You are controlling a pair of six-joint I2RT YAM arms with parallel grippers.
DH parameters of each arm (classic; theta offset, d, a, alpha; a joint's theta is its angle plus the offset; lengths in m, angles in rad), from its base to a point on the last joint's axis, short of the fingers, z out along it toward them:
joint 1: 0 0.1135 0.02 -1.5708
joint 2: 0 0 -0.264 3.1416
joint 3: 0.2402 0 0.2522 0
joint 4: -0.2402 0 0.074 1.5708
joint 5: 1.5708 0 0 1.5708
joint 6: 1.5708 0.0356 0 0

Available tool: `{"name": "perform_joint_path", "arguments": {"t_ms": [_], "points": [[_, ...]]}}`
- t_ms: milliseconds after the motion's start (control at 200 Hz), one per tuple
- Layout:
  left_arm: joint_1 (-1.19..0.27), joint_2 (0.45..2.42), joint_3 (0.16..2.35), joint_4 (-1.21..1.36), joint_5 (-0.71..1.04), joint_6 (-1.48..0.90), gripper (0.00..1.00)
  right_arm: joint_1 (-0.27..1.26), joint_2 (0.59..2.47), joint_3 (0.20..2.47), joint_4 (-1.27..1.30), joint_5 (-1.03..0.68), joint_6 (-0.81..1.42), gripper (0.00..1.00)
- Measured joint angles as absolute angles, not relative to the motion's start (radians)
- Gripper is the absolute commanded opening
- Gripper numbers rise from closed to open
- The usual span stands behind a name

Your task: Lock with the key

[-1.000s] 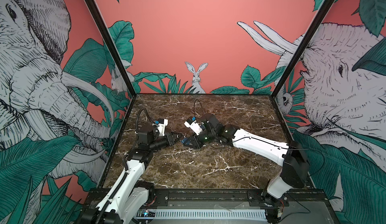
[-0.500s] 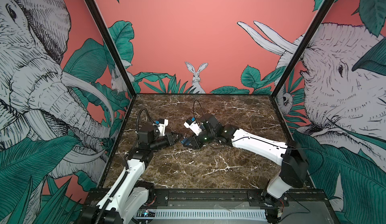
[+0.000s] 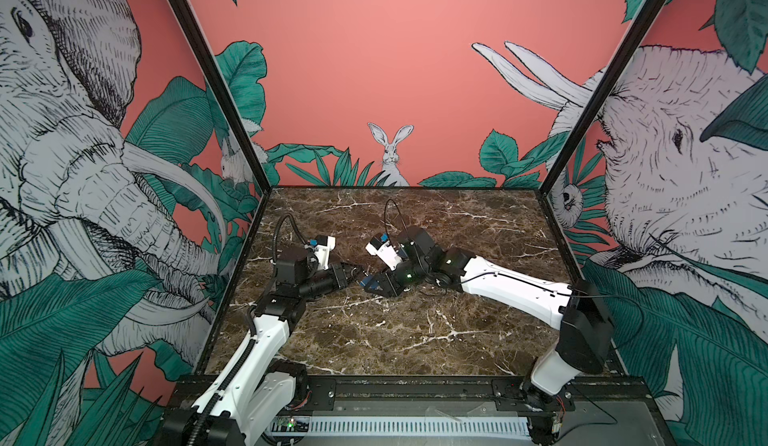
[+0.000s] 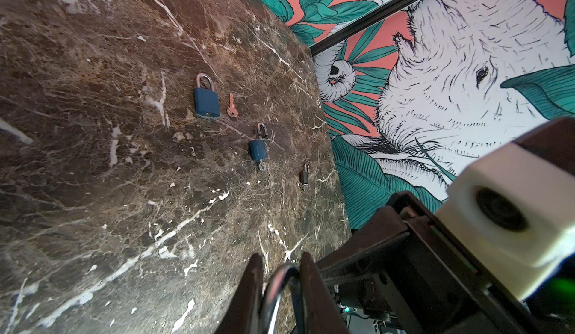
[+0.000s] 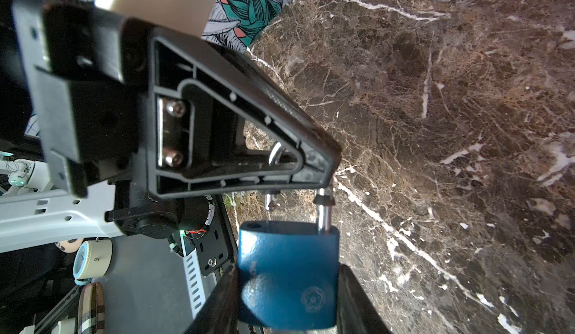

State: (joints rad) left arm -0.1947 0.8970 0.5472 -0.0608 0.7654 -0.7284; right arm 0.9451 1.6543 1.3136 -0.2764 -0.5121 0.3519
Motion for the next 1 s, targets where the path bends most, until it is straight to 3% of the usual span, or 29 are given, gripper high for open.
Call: {"name": "perform_joint_path", "arguments": {"t_ms": [300,570,795,1000], "points": [[-0.195,0.907,0.574,-0.088,0.747,-0.698,0.21,0.945,1.654,1.302,-0.270,-0.513,0.348,0.10],[-0.195,0.917,0.574,-0.088,0.750,-0.700,0.09,0.945,1.654,1.283,-0.274,-0.508,0.346,0.11],[-0.194,0.929,0.574,-0.088,0.767,-0.699,0.10,0.947,1.654,1.283,-0.279,-0.504,0.344,0.11],[-0.195,0.937,0.574,-0.092,0.780,-0.695,0.19,0.947,1.654,1.293,-0.293,-0.496,0.340,0.11]]}}
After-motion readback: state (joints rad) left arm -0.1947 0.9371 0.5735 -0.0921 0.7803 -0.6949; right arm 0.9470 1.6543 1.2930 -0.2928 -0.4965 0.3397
